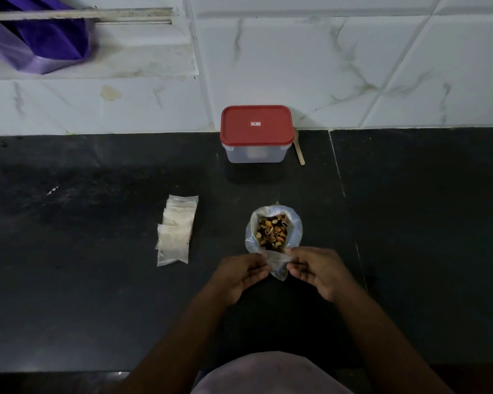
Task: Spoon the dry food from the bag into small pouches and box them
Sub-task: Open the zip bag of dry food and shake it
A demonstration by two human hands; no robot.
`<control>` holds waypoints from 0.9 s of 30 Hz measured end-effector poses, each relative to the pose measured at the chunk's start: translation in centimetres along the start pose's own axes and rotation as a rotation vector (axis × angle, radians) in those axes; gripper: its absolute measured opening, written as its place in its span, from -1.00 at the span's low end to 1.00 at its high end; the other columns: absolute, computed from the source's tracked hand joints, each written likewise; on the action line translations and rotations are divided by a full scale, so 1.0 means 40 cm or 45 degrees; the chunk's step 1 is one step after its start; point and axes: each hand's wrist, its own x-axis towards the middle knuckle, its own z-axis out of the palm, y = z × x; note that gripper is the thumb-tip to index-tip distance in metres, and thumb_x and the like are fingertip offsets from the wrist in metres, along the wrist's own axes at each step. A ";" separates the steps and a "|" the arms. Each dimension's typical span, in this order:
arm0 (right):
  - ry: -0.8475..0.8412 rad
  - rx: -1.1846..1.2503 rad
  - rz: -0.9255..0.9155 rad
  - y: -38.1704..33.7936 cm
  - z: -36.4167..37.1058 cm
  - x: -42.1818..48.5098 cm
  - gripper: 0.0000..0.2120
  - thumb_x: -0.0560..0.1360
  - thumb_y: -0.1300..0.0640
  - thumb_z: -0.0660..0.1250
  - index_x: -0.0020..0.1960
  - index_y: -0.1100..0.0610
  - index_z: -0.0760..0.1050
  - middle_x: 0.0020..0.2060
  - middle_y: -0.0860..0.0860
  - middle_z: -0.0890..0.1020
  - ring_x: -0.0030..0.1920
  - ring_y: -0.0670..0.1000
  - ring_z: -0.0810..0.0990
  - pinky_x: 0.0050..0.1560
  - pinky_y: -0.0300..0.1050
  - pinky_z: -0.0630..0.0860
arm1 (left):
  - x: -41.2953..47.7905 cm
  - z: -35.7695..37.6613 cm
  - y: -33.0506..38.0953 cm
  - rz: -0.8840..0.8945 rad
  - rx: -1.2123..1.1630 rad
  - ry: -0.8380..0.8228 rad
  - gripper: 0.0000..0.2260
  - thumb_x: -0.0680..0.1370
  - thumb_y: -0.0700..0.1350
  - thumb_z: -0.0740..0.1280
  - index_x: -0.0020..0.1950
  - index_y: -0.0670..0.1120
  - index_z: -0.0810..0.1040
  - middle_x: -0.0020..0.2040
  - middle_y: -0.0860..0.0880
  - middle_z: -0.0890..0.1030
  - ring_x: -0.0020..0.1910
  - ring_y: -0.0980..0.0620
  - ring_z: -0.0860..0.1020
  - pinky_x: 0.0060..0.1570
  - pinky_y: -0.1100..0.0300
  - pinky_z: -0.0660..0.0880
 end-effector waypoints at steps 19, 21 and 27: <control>-0.111 0.826 0.253 0.029 0.022 0.028 -0.75 0.67 0.22 0.11 0.13 0.28 0.54 0.04 0.23 0.65 0.04 0.16 0.61 0.18 0.03 0.50 | 0.031 0.049 -0.079 0.041 -0.635 -0.147 -0.71 0.64 -0.28 0.18 0.31 -0.22 0.57 0.17 -0.21 0.65 0.03 -0.06 0.61 0.11 0.12 0.50; -0.021 0.610 0.130 0.039 0.028 0.033 -0.77 0.67 0.23 0.12 0.09 0.25 0.55 0.03 0.23 0.66 0.03 0.18 0.63 0.09 0.07 0.55 | 0.031 0.049 -0.081 0.063 -0.322 -0.073 -0.74 0.64 -0.29 0.17 0.24 -0.18 0.59 0.08 -0.17 0.68 -0.01 -0.04 0.62 0.03 0.12 0.52; 0.205 -0.023 -0.125 0.040 -0.005 0.056 -0.83 0.66 0.18 0.24 0.18 0.11 0.57 0.02 0.15 0.69 -0.03 0.10 0.67 -0.13 -0.03 0.64 | 0.043 0.010 -0.046 0.283 0.694 0.245 -0.77 0.57 -0.08 0.45 0.19 -0.06 0.52 -0.01 -0.08 0.68 -0.10 0.06 0.67 -0.22 0.21 0.63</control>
